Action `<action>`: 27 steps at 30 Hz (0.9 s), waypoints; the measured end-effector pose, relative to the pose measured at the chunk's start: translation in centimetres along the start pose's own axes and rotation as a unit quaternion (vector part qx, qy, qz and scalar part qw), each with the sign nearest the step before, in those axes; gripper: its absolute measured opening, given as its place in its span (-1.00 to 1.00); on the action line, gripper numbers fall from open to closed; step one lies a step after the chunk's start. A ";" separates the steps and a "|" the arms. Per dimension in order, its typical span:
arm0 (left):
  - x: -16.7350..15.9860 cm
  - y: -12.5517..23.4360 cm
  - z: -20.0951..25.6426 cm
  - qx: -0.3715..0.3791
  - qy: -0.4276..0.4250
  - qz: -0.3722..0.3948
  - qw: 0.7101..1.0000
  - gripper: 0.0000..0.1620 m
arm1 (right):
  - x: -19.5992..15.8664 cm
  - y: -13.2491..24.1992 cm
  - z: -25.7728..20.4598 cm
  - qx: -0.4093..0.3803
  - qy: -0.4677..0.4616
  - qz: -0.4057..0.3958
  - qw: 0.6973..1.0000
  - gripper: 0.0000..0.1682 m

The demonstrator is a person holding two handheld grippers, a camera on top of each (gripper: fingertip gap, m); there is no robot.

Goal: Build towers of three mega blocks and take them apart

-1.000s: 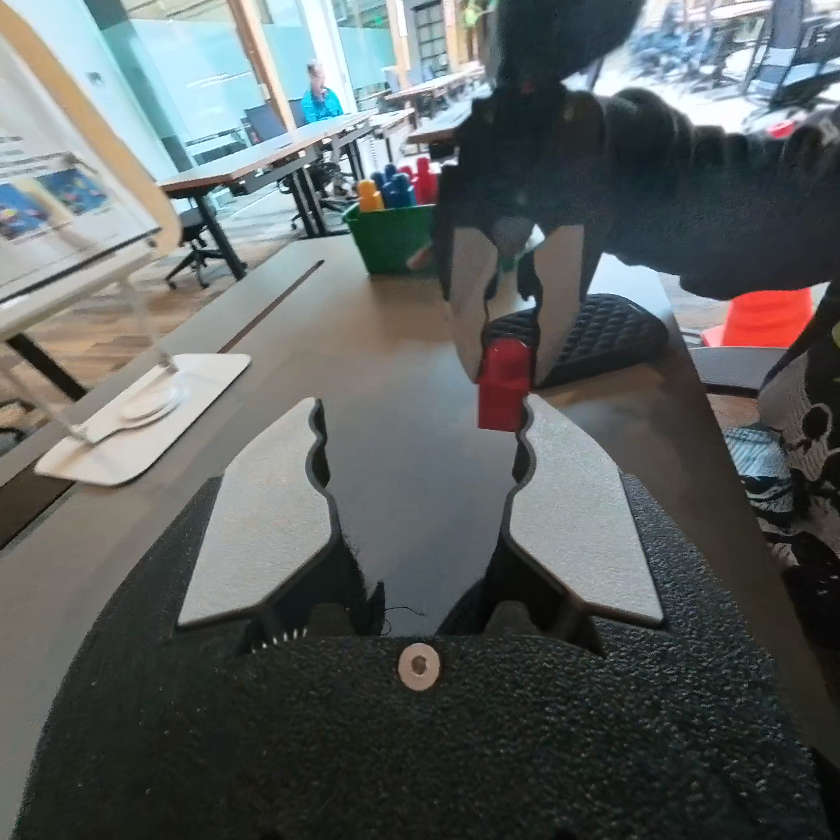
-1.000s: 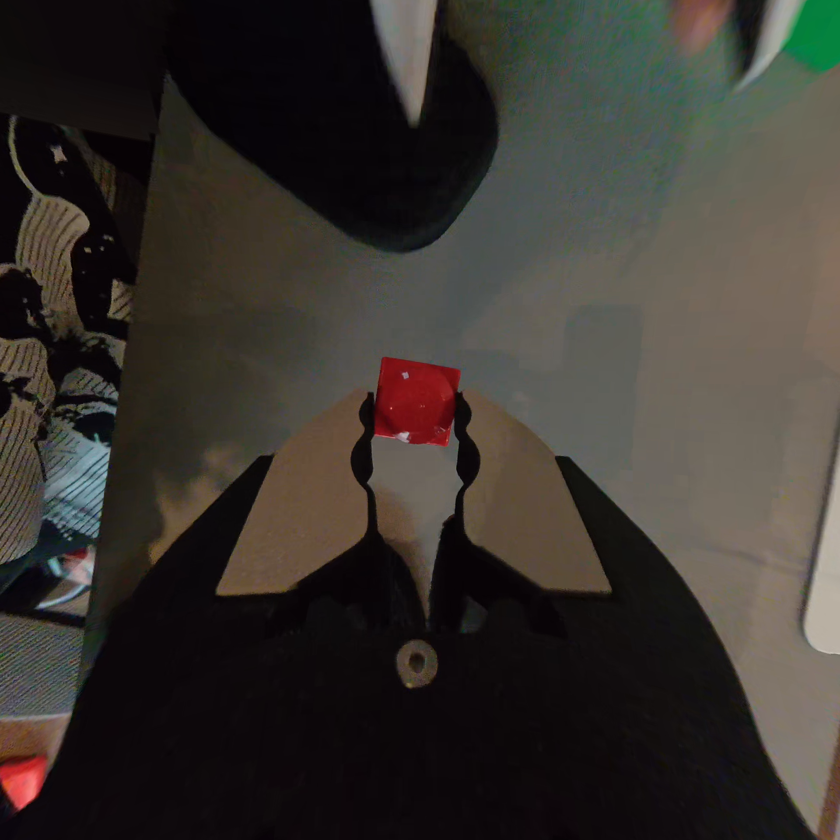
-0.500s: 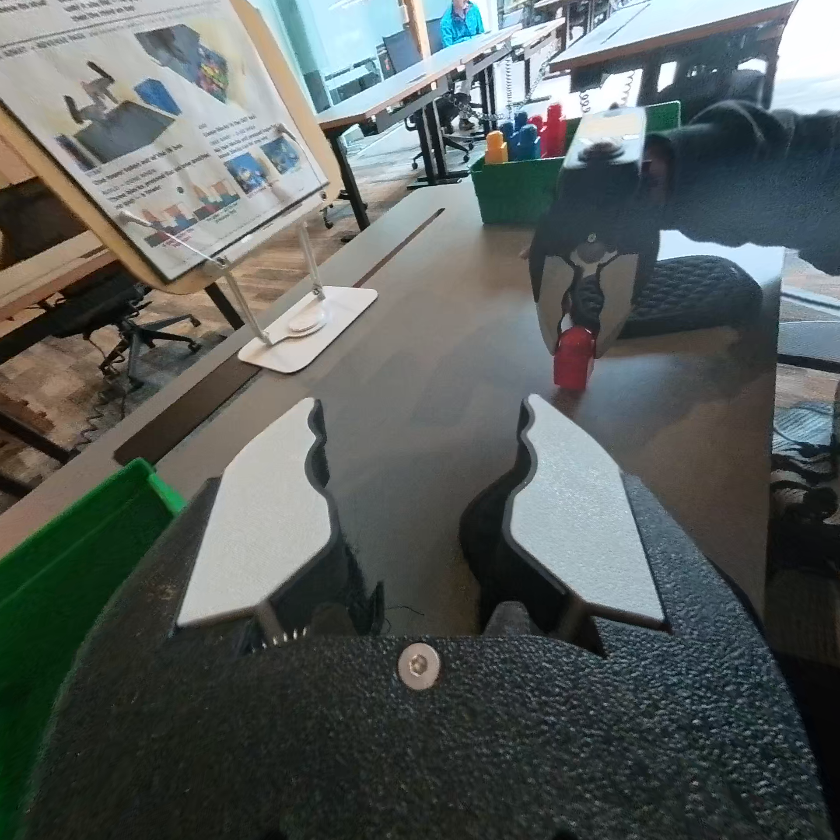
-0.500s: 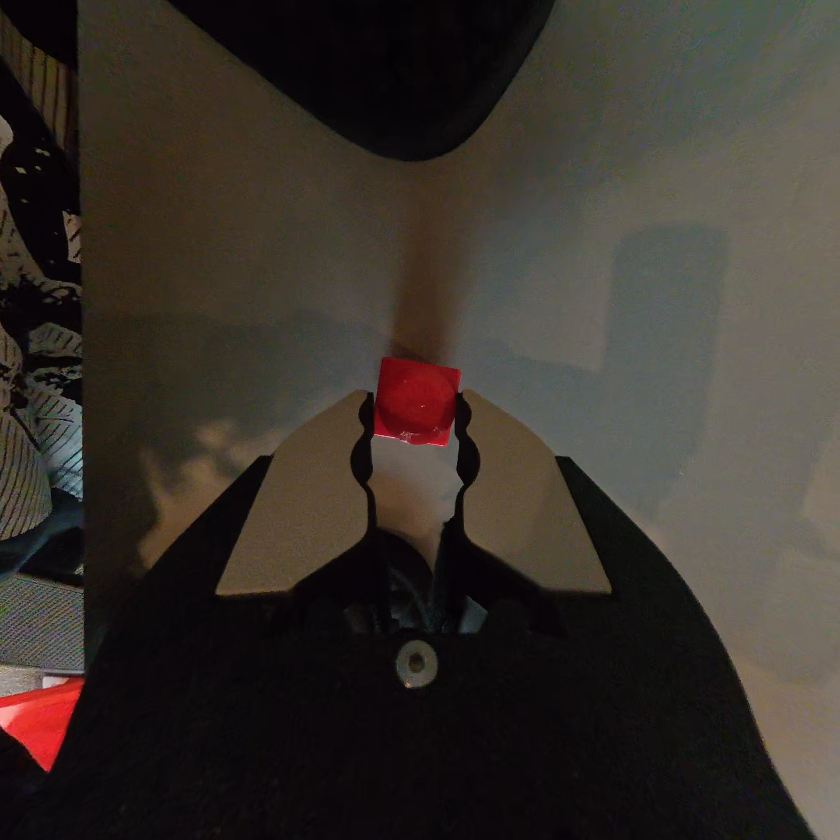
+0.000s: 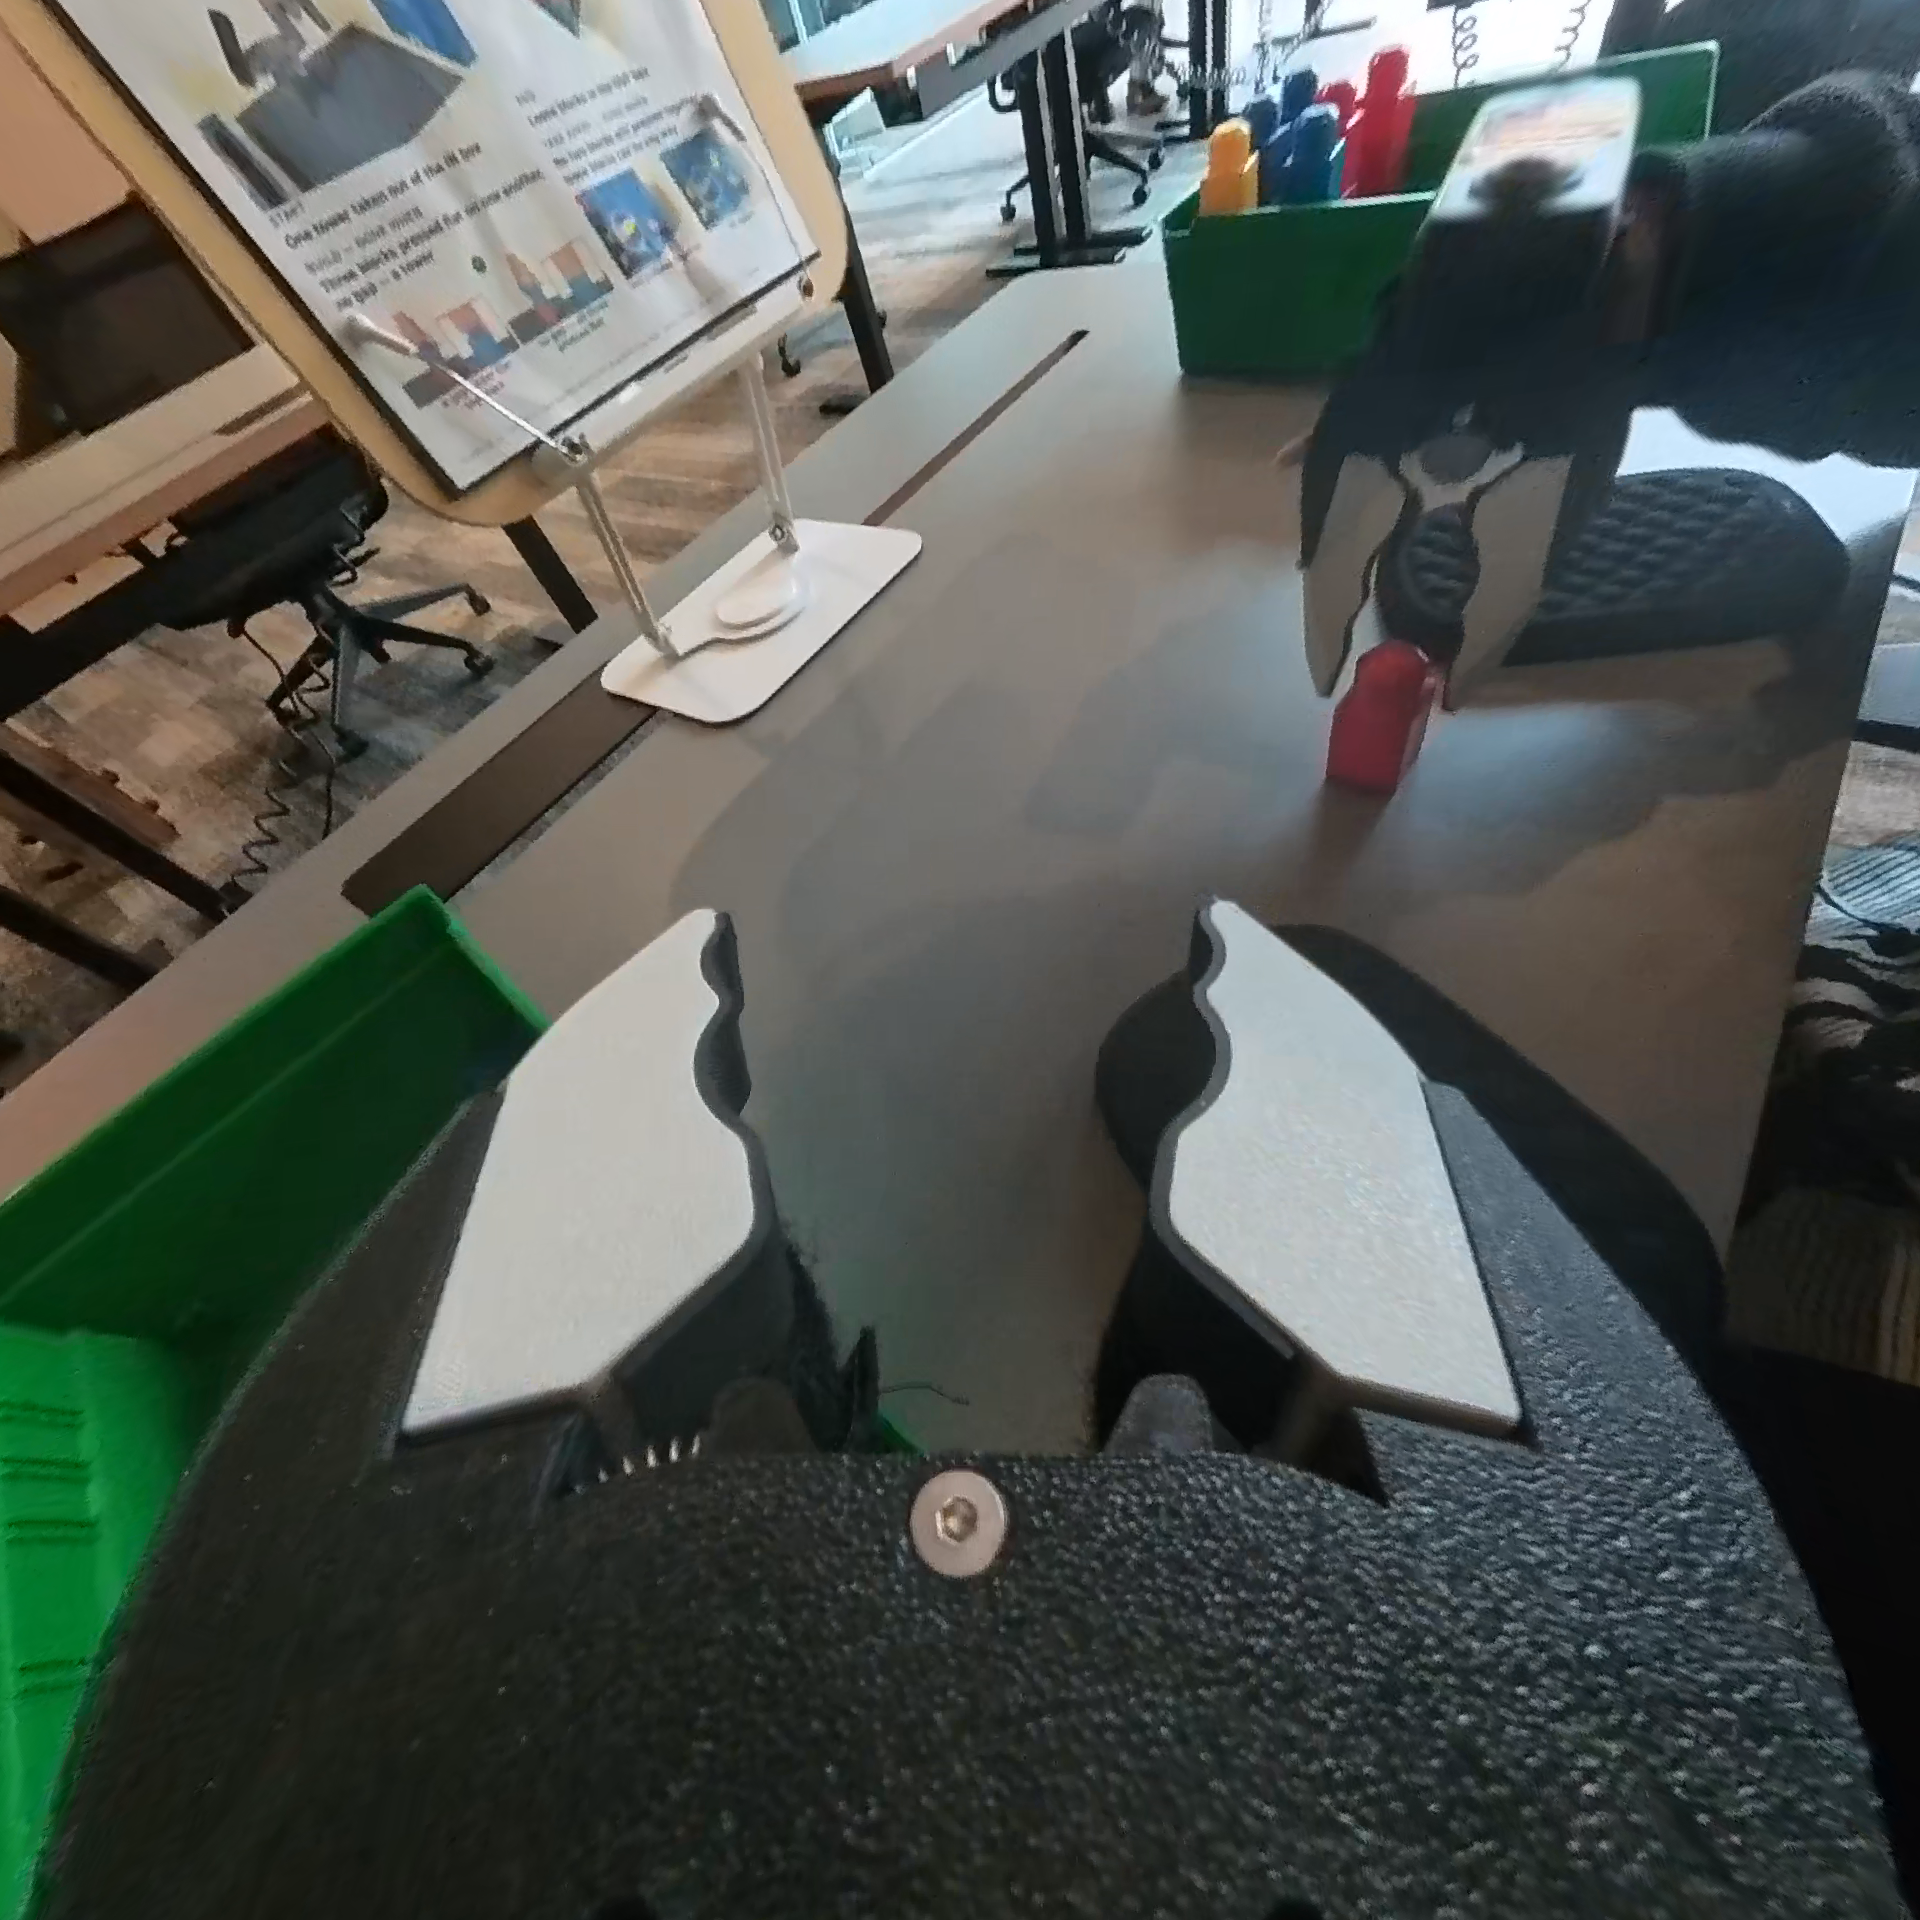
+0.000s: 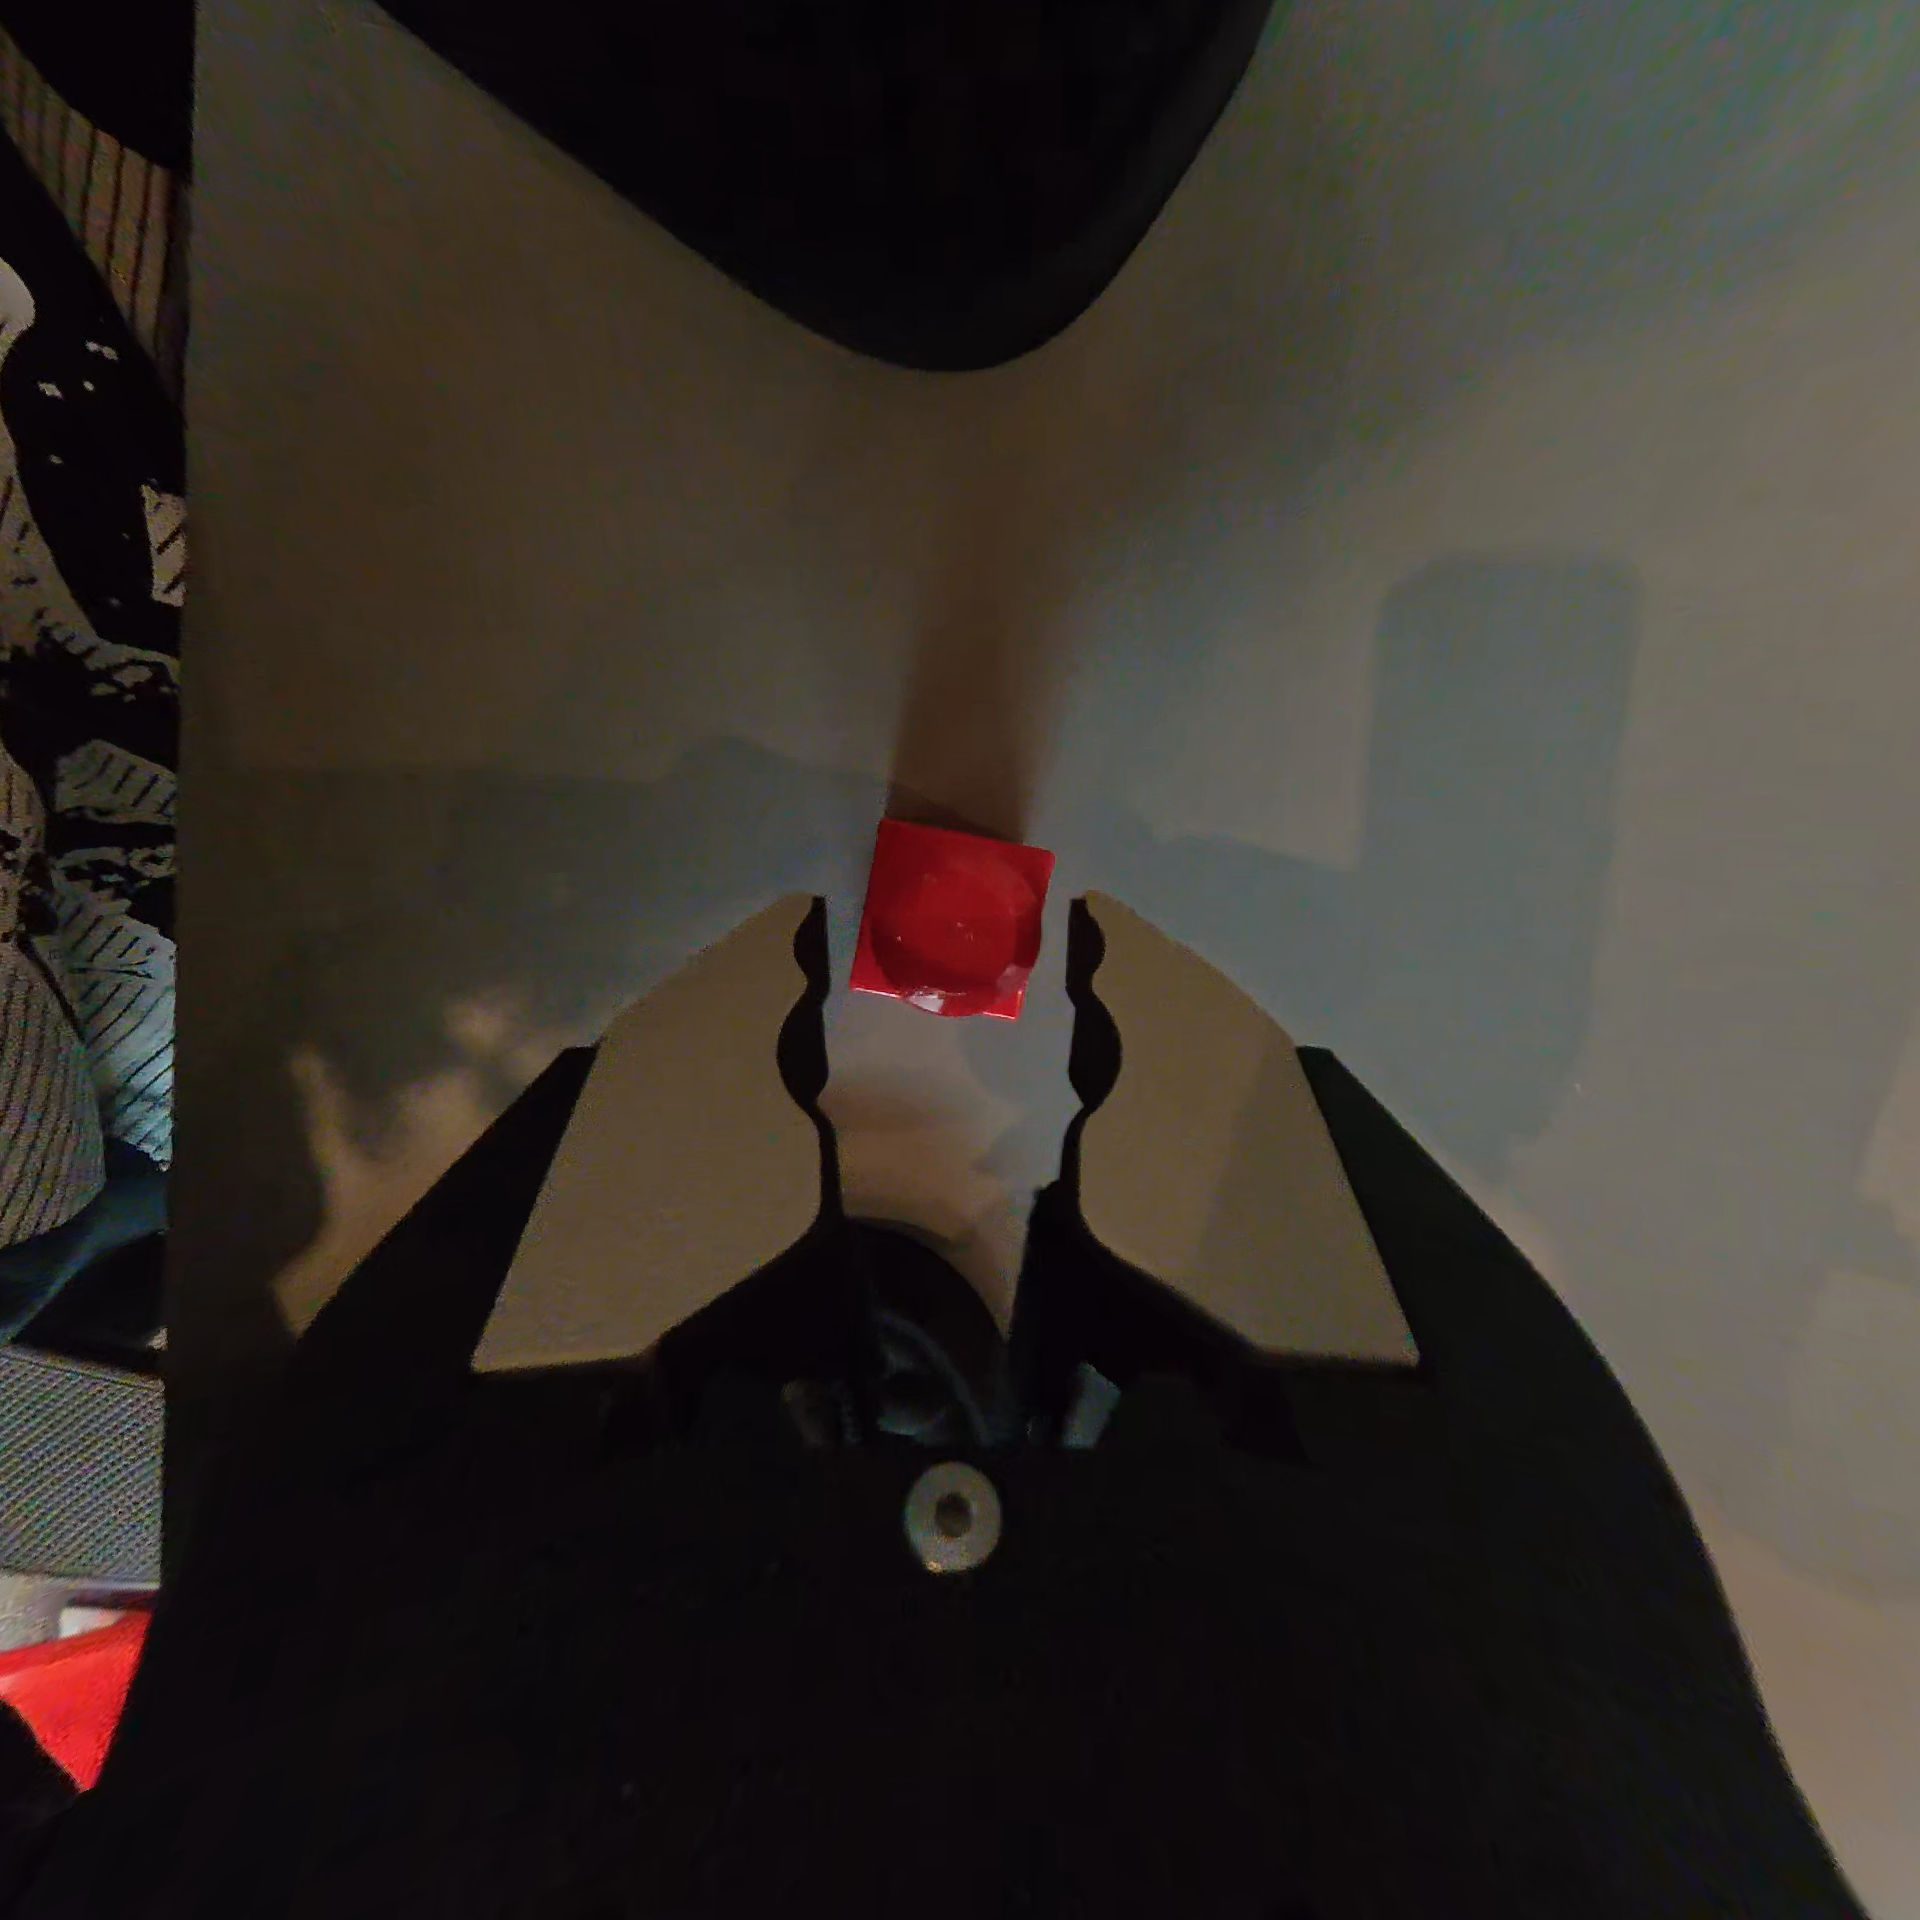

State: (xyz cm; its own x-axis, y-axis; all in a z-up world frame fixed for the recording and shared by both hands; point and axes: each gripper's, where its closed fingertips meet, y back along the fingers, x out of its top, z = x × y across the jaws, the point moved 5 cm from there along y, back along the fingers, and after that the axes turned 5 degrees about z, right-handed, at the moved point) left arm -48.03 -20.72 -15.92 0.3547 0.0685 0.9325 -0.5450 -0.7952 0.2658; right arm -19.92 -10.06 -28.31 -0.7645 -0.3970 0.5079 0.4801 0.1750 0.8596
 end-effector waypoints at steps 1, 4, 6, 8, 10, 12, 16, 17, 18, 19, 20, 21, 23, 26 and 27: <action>-0.2 0.2 -0.2 0.001 -0.001 -0.009 1.000 0.01 | 0.1 0.2 0.0 -0.003 -0.003 0.006 1.000 -0.47; -0.8 1.2 -1.4 0.011 -0.005 -0.048 0.999 0.02 | 0.1 1.4 0.1 -0.022 -0.014 0.033 0.999 -0.39; -1.3 2.2 -2.8 0.027 -0.004 -0.078 0.997 0.01 | -0.2 2.3 0.2 -0.045 -0.024 0.053 0.997 -0.37; -2.0 3.4 -4.7 0.046 -0.003 -0.113 0.992 0.00 | -0.6 3.4 0.3 -0.069 -0.037 0.074 0.994 -0.36; -2.9 4.6 -6.6 0.056 0.006 -0.155 0.986 0.00 | -1.2 4.4 0.3 -0.087 -0.050 0.095 0.990 -0.36; -4.0 5.4 -8.5 0.066 0.020 -0.196 0.978 0.00 | -1.8 5.3 0.2 -0.104 -0.061 0.106 0.987 -0.37; -6.7 5.4 -10.9 0.055 0.041 -0.279 0.958 -0.01 | -3.0 6.6 0.0 -0.128 -0.076 0.106 0.983 -0.37; -7.5 5.3 -11.4 0.050 0.039 -0.306 0.950 -0.03 | -3.2 6.9 -0.1 -0.131 -0.079 0.106 0.983 -0.37; -8.4 5.2 -11.7 0.045 0.037 -0.334 0.941 -0.07 | -3.3 7.1 -0.2 -0.134 -0.080 0.106 0.982 -0.37; -9.2 5.1 -12.0 0.036 0.035 -0.362 0.931 -0.10 | -3.4 7.3 -0.3 -0.136 -0.081 0.104 0.982 -0.37; -10.0 5.1 -12.2 0.021 0.027 -0.391 0.920 -0.13 | -3.5 7.4 -0.4 -0.137 -0.081 0.102 0.982 -0.37; -10.7 5.2 -12.4 0.006 0.015 -0.421 0.907 -0.13 | -3.6 7.5 -0.5 -0.138 -0.081 0.100 0.982 -0.37; -11.9 5.7 -13.0 -0.017 -0.012 -0.471 0.882 -0.16 | -3.6 7.7 -0.8 -0.140 -0.080 0.096 0.982 -0.37; -13.2 6.1 -13.5 -0.053 -0.014 -0.516 0.855 -0.19 | -3.6 7.9 -1.0 -0.143 -0.078 0.092 0.982 -0.37; -13.7 6.2 -13.8 -0.060 -0.026 -0.531 0.845 -0.21 | -3.5 7.9 -1.1 -0.143 -0.077 0.094 0.982 -0.37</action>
State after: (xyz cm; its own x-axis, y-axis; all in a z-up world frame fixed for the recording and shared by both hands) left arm -66.74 -18.30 -23.66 0.7228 0.6762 0.1425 0.0288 -0.2356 0.9714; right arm -12.97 -8.22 -23.39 -0.6966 -0.2374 0.6771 0.7031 -0.0377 0.7101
